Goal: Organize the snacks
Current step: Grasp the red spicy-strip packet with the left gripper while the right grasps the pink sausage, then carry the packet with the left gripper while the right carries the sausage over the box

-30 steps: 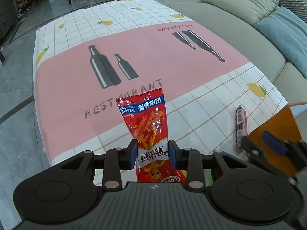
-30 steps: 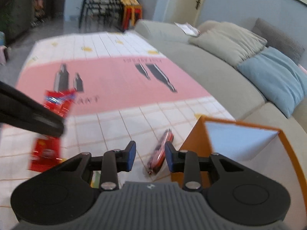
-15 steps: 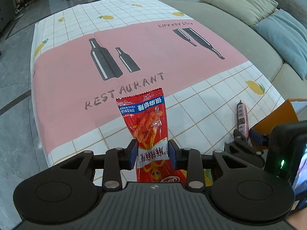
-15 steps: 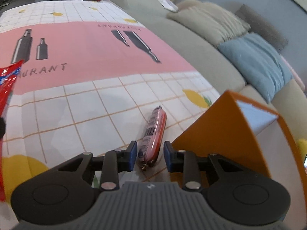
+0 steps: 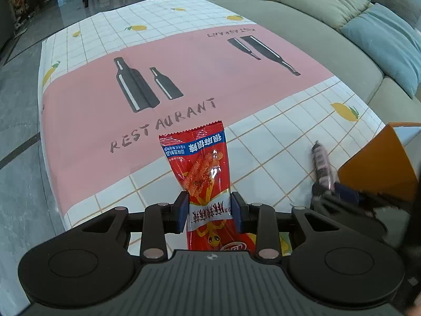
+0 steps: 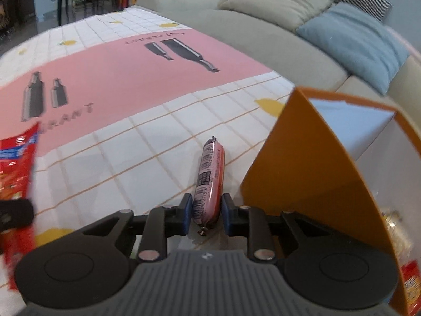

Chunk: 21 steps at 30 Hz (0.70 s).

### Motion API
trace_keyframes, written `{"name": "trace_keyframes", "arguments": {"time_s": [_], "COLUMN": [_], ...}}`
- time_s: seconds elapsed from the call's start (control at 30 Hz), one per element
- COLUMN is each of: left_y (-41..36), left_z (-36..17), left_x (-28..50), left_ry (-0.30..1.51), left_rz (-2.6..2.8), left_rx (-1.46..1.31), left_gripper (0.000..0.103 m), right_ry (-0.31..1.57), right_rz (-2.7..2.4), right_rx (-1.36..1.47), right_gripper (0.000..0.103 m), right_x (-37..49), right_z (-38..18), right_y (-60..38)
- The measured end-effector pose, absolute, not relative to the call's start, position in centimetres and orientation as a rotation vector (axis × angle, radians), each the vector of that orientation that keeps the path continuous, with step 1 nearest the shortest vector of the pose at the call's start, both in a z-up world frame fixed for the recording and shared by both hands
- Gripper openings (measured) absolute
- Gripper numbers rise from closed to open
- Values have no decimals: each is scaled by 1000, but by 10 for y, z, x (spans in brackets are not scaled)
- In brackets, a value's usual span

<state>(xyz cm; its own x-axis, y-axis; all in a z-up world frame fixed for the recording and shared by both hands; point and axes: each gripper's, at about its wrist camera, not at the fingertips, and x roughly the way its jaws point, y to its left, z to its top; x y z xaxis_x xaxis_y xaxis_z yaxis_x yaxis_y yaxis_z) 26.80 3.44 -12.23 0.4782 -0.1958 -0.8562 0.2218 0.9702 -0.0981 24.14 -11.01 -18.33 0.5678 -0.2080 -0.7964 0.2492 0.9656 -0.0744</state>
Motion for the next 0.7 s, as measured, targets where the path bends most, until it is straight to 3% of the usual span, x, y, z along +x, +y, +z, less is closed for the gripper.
{"name": "trace_keyframes", "arguments": {"time_s": [0.3,0.7], "left_y": [26,22], "left_z": [-94,-32], "left_x": [249,185], "left_ry": [1057,1023], "left_rz": [-246,-219], "left_rx": [27,27], "left_gripper": [38,38], "right_ry": [955,794], "right_rz": [-81,87], "right_rx": [178,235], "right_gripper": [20,20], "right_x": [200,126], "right_z": [-147,-66], "right_y": [-111,-137]}}
